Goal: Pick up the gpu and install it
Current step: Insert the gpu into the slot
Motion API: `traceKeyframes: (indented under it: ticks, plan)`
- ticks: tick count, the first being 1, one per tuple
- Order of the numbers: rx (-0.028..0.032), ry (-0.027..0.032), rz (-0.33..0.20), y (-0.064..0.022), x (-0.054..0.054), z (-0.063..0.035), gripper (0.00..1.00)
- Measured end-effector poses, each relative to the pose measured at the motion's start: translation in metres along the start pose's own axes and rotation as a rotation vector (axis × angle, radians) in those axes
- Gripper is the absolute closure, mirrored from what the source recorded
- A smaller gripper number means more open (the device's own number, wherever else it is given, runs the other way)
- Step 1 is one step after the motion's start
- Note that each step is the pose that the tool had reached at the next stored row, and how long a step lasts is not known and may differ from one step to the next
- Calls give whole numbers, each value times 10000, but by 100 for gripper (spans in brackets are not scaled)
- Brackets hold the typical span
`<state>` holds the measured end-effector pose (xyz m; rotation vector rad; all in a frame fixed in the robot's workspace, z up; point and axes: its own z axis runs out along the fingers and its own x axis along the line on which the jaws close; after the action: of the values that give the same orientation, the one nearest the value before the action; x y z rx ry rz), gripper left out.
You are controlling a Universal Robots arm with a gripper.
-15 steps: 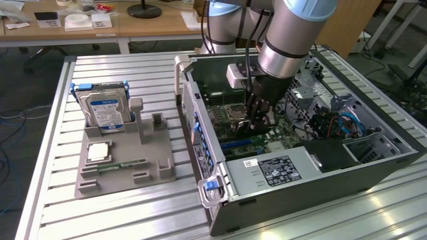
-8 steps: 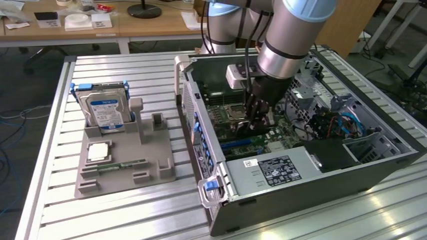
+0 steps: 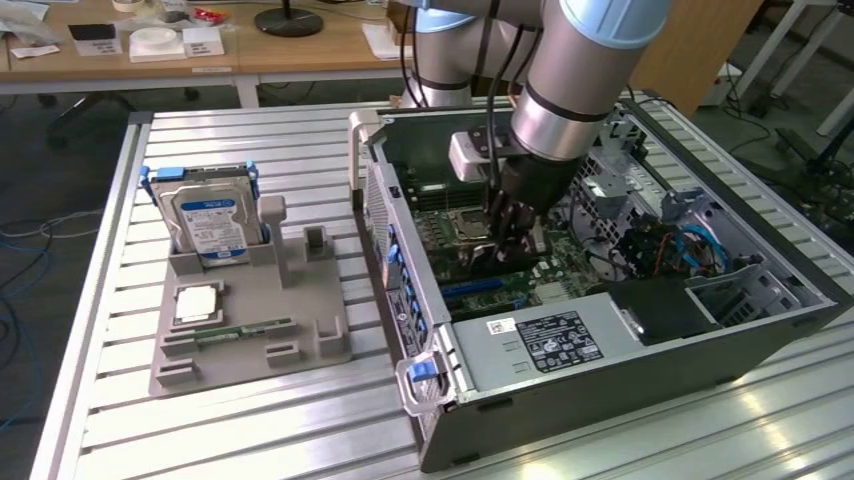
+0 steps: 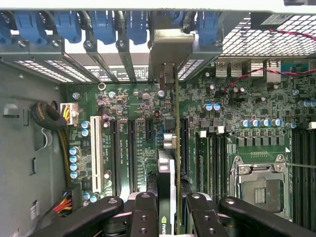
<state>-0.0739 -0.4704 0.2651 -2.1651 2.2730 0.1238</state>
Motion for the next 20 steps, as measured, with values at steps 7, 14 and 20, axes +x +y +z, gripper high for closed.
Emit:
traceKeyframes:
  ticks: [7,14,20]
  plan:
    - [4,-2,2,18,1,14,73]
    - [7,-1,0,24,4,55,73]
    - [7,-2,0,22,6,97,73]
